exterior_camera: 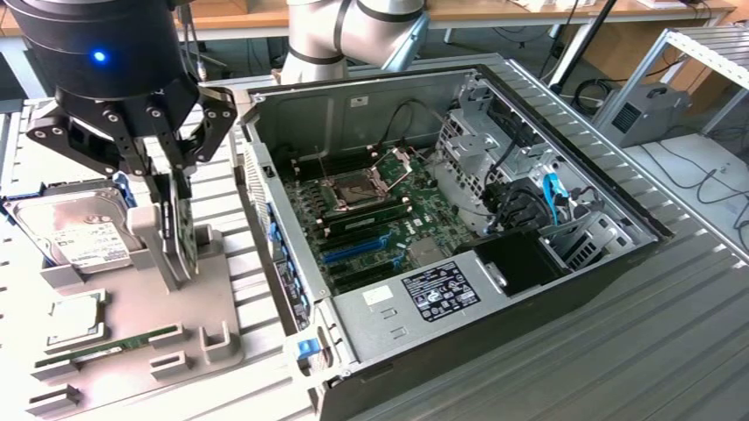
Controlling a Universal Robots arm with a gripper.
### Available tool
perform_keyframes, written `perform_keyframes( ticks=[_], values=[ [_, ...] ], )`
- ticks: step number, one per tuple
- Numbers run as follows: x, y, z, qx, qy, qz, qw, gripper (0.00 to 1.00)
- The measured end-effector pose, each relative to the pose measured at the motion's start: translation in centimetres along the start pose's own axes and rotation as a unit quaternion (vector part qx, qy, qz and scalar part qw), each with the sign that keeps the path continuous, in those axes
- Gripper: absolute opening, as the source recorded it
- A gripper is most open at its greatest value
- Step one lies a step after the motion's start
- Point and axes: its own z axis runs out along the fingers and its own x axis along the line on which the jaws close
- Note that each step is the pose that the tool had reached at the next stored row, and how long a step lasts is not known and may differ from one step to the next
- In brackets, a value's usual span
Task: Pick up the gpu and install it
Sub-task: 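Pick up the gpu and move the gpu toward the slot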
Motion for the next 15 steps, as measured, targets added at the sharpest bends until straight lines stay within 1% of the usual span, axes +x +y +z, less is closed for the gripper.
perform_keyframes(
  ticks=[15],
  values=[
    [0.0,0.05,-1.07,0.0000,0.0000,0.000,1.0000,0.26]
  ],
)
